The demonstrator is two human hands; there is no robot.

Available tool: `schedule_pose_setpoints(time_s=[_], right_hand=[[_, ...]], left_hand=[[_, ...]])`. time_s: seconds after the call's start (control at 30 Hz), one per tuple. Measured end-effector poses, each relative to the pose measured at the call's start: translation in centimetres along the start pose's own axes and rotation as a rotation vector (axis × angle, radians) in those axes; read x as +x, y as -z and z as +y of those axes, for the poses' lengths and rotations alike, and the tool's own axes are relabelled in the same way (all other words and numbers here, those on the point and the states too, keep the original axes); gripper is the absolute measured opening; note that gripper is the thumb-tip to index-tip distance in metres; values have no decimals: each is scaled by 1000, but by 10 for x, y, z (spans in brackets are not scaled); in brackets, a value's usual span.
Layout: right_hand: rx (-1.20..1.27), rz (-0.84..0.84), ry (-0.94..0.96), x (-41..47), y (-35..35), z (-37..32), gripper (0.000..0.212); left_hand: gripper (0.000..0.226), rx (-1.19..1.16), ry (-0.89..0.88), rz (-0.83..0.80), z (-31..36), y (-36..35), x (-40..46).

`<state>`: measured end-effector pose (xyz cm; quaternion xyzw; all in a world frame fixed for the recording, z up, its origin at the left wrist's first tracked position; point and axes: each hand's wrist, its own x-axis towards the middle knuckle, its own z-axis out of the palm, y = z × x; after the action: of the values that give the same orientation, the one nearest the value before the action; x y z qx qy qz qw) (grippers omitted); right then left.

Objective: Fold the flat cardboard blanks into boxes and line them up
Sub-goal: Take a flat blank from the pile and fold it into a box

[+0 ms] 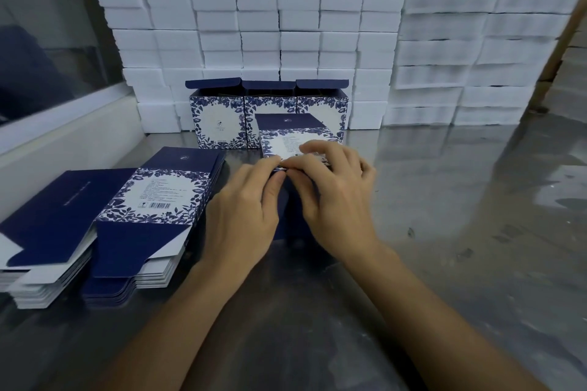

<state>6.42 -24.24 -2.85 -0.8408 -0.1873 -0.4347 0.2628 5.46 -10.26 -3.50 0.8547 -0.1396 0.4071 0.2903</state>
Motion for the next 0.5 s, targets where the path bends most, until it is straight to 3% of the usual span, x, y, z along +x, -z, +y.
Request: schedule_pose_setpoints(time_s=[0.17,0.5], right_hand=[[-52,34,-19,3,-3,1,20],[197,118,-51,2,-10,22,10]], left_hand=[[34,6,10,8,3,-2,1],[31,-46,32,43,-1,-4,0]])
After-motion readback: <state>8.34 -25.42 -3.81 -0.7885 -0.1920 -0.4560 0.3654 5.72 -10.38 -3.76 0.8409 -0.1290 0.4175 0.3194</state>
